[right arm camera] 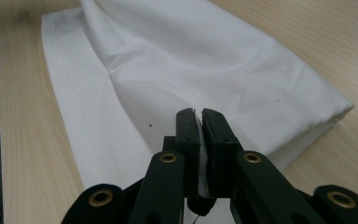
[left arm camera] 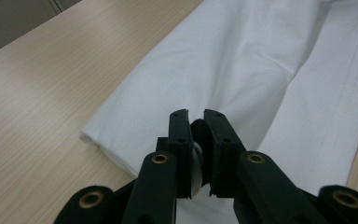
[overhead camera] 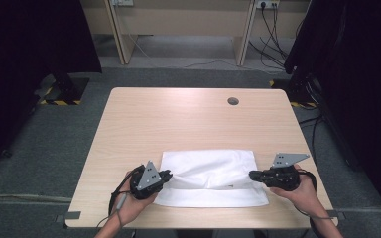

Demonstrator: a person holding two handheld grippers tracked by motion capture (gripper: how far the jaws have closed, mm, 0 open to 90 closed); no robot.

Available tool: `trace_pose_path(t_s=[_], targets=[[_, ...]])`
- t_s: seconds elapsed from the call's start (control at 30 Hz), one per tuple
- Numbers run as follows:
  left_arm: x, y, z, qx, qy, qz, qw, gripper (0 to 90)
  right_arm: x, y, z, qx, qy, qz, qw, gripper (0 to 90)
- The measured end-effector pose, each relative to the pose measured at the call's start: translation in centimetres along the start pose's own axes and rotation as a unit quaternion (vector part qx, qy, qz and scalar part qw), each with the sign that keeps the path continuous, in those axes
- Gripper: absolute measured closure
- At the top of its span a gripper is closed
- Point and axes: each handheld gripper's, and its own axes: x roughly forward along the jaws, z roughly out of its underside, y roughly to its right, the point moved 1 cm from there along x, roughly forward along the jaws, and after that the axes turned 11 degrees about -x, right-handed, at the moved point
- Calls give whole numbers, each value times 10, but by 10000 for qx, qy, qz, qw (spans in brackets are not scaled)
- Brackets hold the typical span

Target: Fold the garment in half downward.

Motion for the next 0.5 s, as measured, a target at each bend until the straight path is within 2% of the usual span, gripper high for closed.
trace_pose_path(t_s=[0.27,0.5], targets=[[-3,5,-3,133,-28,31,9999,812,-4,-5,1,-34,28,-11,10000,859],[-4,8,0,145,-52,42,9999,812,-7,-8,3,-57,3,-29,10000,860]])
